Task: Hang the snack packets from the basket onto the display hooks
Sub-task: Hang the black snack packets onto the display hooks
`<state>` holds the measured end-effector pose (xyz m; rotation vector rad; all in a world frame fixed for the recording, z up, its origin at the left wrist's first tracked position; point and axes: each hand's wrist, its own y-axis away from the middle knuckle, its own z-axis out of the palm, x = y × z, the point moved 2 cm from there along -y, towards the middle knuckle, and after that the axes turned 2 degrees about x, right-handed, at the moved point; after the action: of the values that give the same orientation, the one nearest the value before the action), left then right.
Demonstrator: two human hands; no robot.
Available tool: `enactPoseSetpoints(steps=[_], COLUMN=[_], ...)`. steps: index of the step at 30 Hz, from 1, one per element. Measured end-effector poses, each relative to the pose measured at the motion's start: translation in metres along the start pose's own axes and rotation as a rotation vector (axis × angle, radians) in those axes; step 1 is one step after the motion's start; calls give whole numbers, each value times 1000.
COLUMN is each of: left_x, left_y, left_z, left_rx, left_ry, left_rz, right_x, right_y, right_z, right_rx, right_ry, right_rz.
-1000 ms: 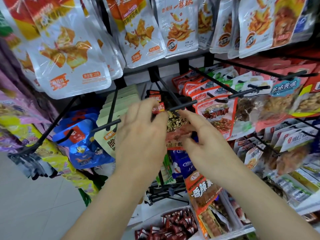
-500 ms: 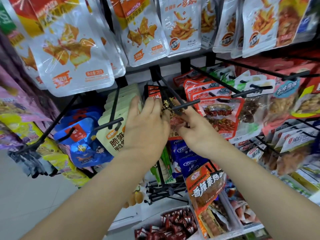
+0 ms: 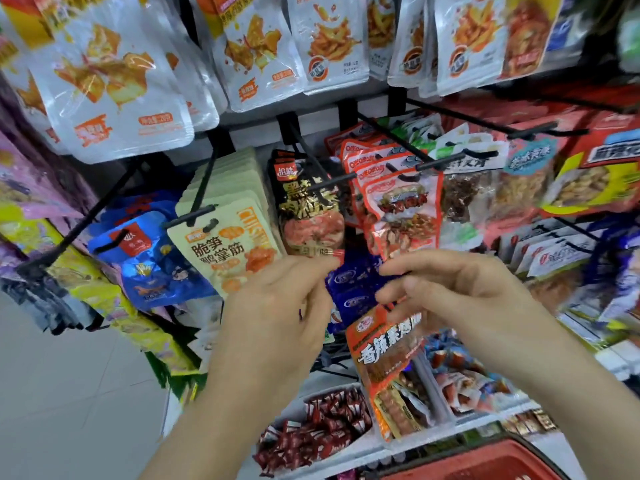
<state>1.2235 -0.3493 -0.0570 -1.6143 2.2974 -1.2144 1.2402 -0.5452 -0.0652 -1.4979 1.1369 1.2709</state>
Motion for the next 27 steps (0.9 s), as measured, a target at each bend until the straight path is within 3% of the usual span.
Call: enactPoseSetpoints(steps=[6, 12, 18, 27], left_x=[38, 61, 65, 45], left_y=[79, 166, 261, 415], left_z=[16, 55, 108, 205], left_rx=[-52, -400, -647, -798], left_ry=[246, 215, 225, 300], left_rz=[-235, -279, -384, -609], right_x=[37, 100, 195, 367], right_y=[77, 157, 226, 289], right_z=[-38, -62, -57, -22], right_rx=[146, 234, 243, 263], right_ry=[143, 278, 384, 394], right_rz=[68, 212, 442, 657])
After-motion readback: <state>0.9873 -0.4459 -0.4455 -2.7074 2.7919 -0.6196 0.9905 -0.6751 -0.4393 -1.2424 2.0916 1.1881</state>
